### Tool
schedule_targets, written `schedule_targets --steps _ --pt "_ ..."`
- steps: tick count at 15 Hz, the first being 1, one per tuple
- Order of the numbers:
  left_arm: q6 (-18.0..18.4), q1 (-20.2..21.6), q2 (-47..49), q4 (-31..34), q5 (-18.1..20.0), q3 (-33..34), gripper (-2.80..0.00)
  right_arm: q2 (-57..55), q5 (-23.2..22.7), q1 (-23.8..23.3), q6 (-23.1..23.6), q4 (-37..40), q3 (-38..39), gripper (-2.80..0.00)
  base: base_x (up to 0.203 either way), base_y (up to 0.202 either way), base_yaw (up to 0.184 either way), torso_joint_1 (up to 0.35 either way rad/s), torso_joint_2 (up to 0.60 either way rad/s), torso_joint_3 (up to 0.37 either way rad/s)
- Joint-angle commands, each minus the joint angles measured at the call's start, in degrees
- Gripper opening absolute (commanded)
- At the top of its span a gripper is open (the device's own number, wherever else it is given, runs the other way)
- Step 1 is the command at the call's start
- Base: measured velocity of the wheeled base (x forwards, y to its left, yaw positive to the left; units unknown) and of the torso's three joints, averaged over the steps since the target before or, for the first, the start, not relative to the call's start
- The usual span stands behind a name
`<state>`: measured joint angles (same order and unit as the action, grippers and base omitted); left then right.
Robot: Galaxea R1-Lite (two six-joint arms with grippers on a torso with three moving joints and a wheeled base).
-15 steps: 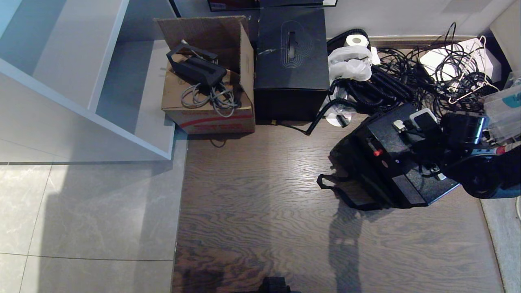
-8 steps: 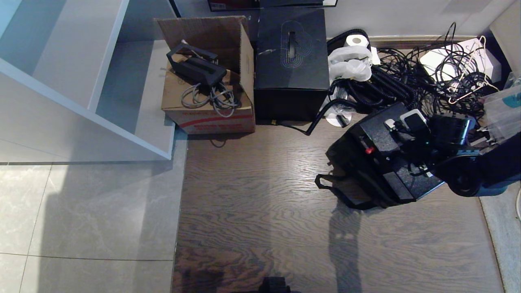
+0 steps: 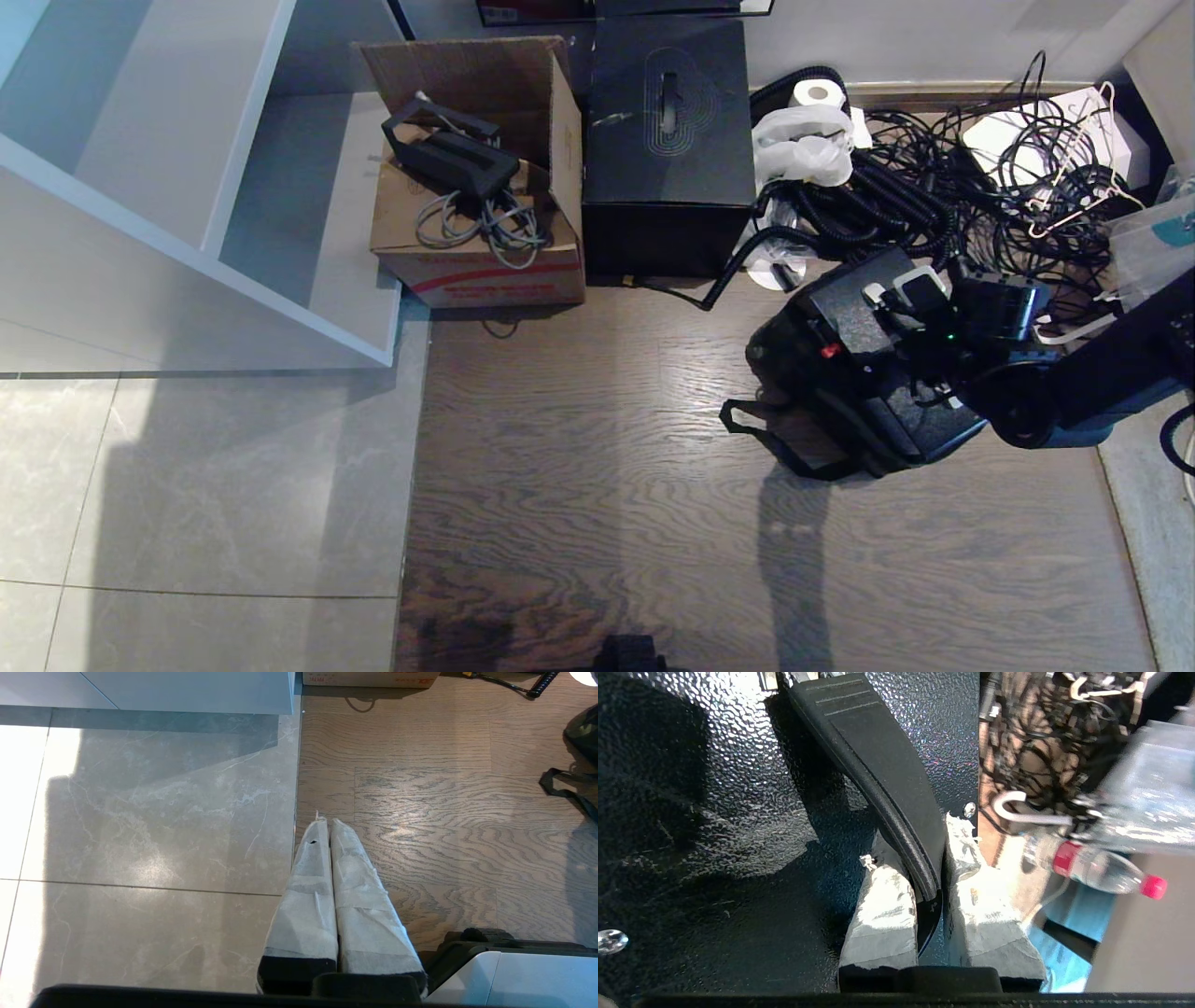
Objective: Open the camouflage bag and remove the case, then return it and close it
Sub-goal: Place the black box back
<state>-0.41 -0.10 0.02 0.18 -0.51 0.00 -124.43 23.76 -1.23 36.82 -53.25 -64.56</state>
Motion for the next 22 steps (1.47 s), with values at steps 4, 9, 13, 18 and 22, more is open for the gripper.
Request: schedule_targets --steps 4,9,13,18,22 --pt "0.0 0.0 0.0 0.0 0.0 0.0 -2.8 -5.1 -0.1 0.0 0.1 -0.5 -2.7 -2.8 0.0 0.0 0.0 0.0 0.0 0.0" --pt "0.0 0.0 0.0 0.0 0.0 0.0 -2.8 -7.6 0.0 0.1 -0.3 -0.5 -3.2 -2.8 0.0 0.0 0.0 0.0 0.0 0.0" --pt "0.0 0.0 0.0 0.0 0.0 0.0 -2.8 -8.8 0.0 0.1 -0.3 -0.4 -3.9 -2.8 0.0 0.0 0.0 0.0 0.0 0.0" --pt "0.0 0.0 0.0 0.0 0.0 0.0 -2.8 -8.5 0.0 0.6 -0.3 -0.3 -2.3 0.0 0.0 0.0 0.0 0.0 0.0 0.0" --pt "0.0 0.0 0.0 0.0 0.0 0.0 -2.8 -3.6 -0.1 0.7 -0.7 1.2 2.0 0.0 0.0 0.0 0.0 0.0 0.0 0.0"
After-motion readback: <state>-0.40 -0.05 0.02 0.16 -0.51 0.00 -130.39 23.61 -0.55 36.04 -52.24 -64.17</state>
